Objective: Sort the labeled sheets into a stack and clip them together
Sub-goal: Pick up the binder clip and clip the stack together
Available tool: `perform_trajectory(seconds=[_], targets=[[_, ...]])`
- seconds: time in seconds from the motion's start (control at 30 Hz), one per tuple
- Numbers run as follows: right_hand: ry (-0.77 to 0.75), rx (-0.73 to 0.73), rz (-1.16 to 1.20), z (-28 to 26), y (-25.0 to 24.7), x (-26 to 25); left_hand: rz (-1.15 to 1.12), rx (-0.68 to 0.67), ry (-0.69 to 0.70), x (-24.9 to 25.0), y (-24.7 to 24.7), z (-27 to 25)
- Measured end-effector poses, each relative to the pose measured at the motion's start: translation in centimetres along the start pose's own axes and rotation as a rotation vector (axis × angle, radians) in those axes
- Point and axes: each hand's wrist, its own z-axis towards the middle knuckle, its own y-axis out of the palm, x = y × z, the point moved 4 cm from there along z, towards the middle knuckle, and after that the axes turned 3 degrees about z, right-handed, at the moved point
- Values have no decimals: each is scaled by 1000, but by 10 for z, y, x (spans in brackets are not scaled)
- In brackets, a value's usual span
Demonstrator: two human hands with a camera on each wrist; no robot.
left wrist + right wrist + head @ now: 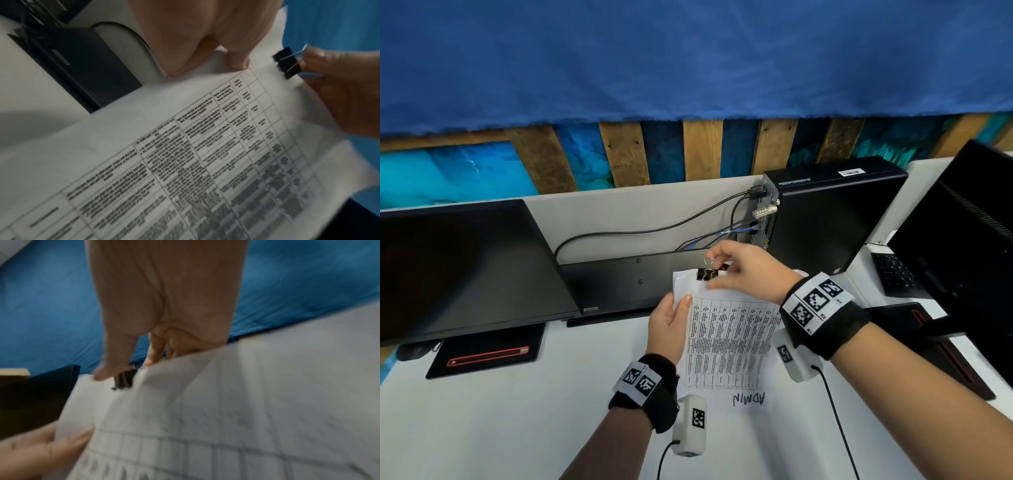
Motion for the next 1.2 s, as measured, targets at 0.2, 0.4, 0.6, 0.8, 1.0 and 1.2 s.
perform_trajectory(seconds=[0.2,0.4,0.6,0.8,1.0,1.2], targets=[[220,114,-388,-23,-26,41,-14,13,9,5,-21,8],[271,81,469,-49,6,81,-138,44,33,21,-43,12],[323,291,760,-45,44,85,-135,43,41,42,-53,25],[331,359,882,-27,37,88,123,-132,-139,-11,-64,13],[460,252,663,-20,79,121,322,-65,-274,-71,-62,-9],[695,120,417,-39,147,174,548,-84,-492,-137,-65,-28]])
